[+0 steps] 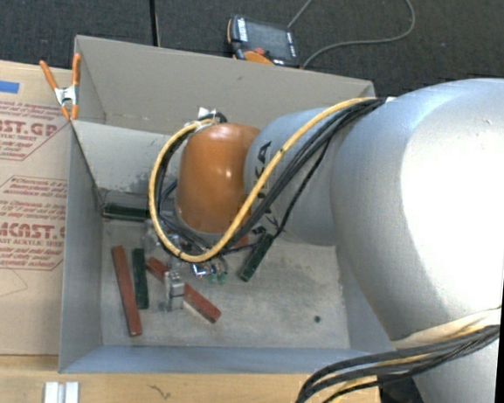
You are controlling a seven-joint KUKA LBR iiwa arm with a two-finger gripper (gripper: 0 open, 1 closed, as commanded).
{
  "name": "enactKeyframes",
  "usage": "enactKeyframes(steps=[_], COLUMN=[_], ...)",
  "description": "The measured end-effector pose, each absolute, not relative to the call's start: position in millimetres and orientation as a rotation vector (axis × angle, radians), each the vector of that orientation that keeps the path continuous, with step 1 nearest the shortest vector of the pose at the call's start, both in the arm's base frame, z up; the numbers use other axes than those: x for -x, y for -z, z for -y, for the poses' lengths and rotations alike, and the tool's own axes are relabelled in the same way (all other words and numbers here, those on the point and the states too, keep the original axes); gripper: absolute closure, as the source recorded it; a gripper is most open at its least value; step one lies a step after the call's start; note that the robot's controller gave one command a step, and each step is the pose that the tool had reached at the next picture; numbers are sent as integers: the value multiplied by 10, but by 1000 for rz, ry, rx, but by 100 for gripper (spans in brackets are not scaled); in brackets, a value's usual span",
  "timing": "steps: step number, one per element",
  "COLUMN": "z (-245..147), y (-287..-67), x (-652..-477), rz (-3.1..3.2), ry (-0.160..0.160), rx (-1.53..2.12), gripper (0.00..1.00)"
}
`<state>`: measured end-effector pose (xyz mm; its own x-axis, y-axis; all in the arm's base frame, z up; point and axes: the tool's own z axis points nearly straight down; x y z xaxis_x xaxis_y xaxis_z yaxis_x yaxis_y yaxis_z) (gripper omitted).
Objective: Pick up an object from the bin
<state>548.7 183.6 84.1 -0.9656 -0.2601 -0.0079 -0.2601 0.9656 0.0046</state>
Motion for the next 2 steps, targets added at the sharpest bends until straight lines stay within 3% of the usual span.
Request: enactKeyframes(steps=[1,2], z=[-1140,-1170], y=[-685,-696], x=[-5051,-5067], rz=[-3100,-3094], ry=[3,0], rx=[539,542], gripper=[0,100])
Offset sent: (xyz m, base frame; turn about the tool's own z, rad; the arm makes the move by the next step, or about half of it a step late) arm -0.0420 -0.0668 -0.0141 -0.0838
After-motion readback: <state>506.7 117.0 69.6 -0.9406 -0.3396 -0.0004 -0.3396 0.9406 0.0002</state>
